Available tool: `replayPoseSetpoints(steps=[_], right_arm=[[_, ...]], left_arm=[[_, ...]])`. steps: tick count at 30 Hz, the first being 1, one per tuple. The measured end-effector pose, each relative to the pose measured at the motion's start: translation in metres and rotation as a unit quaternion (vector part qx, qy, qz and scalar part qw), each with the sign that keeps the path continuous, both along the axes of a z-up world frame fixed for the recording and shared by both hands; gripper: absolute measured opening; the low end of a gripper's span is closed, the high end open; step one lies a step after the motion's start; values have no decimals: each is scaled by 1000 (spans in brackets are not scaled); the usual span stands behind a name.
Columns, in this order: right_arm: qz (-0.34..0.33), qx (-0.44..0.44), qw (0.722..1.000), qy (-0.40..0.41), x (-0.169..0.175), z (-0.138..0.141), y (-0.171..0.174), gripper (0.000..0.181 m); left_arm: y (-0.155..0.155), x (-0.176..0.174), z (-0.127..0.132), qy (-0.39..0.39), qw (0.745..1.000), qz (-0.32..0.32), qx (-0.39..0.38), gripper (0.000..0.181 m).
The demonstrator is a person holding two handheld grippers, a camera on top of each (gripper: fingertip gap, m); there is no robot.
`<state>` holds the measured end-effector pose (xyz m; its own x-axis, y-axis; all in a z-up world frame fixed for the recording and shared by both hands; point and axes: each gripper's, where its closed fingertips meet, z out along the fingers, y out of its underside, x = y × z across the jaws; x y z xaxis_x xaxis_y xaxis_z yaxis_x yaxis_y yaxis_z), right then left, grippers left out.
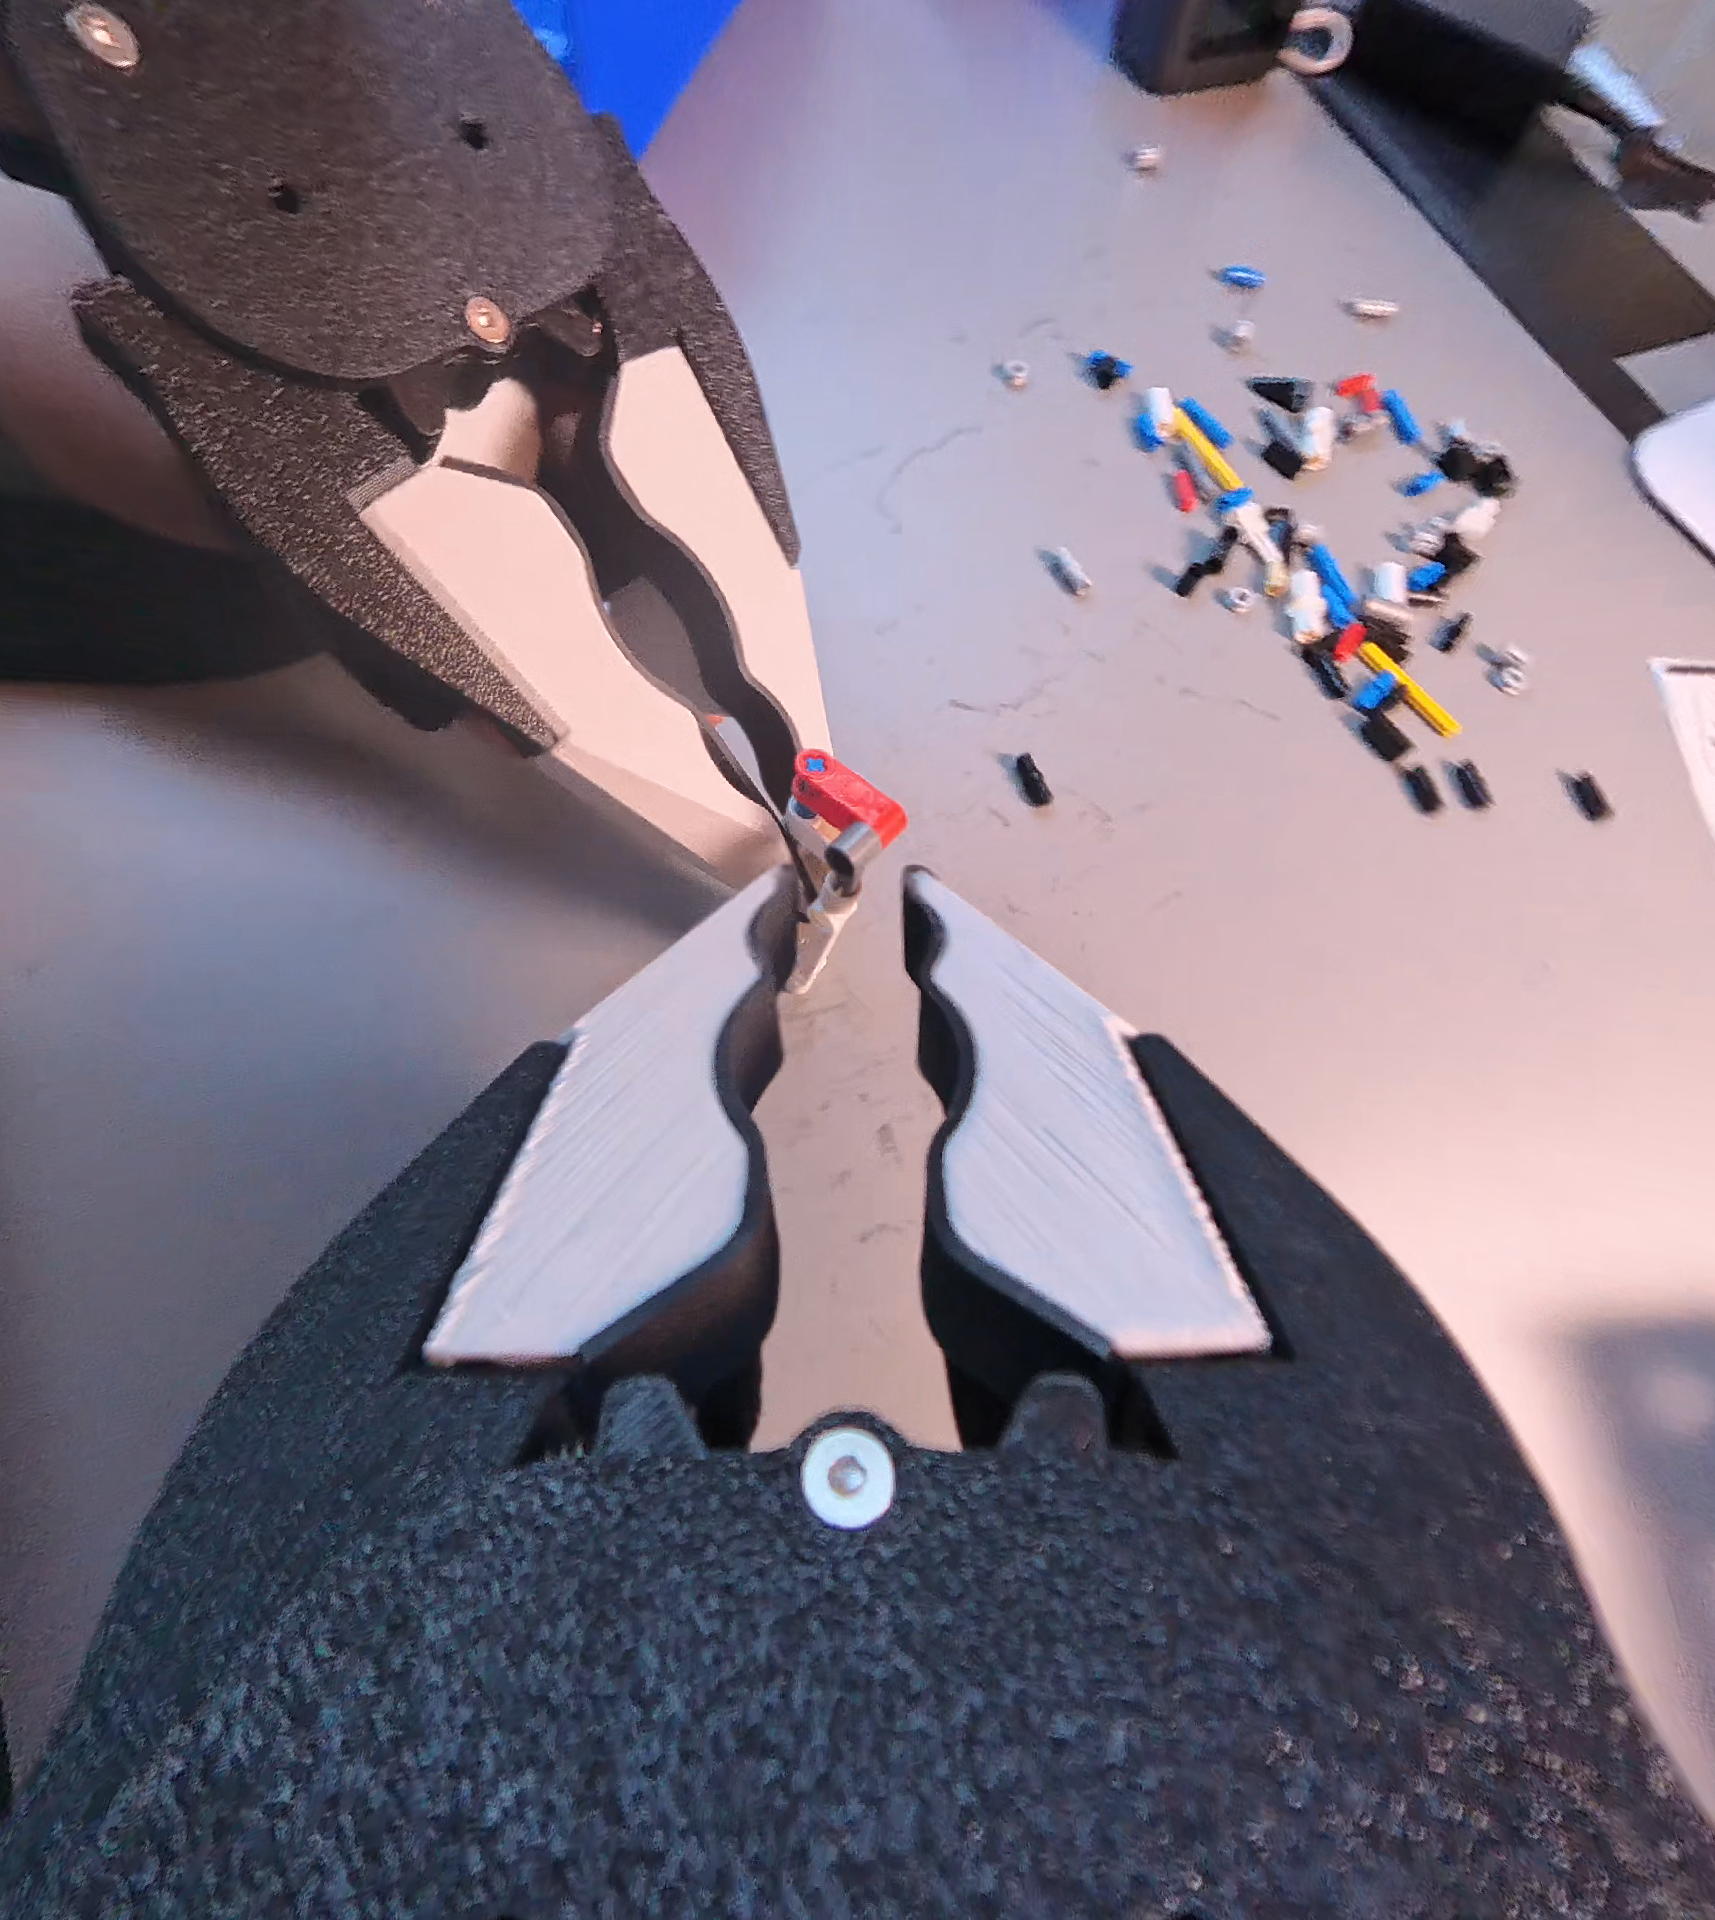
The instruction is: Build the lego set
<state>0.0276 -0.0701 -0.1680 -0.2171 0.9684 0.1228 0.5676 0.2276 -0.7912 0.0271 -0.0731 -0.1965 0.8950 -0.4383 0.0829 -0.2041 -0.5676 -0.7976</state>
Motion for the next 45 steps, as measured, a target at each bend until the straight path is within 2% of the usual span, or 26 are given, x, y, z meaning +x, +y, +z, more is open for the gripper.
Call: replayPoseSetpoints(steps=[2,5,9,15,26,30,34,36,38,42,45], right_arm=[[-49,-3,998,26,1,1,1,5],[-92,-20,994,48,1,1,2,5],[-116,-16,992,56,2,2,4,9],[-135,-2,989,66,-1,2,2,6],[-195,-136,965,111,1,1,3,4],[-204,-144,961,119,0,1,3,4],[-199,-126,963,130,1,3,0,6],[-177,-100,970,134,4,5,-5,19],[-169,-73,974,130,8,6,-4,23],[-128,-76,979,142,9,25,-3,9],[-79,-117,984,106,4,32,0,5]], left_arm=[[1,1,0,7,1000,7,2,7],[2,1,0,17,1000,14,7,7],[2,2,0,26,999,19,11,7],[3,2,-1,29,999,23,13,7],[3,3,-1,48,998,25,21,7],[3,3,-1,46,998,26,20,7],[2,4,-1,34,999,24,17,7],[3,4,-1,39,999,25,19,7],[3,4,-1,37,999,24,19,7],[3,6,-1,44,999,17,23,7],[2,7,-1,51,998,13,26,7]])
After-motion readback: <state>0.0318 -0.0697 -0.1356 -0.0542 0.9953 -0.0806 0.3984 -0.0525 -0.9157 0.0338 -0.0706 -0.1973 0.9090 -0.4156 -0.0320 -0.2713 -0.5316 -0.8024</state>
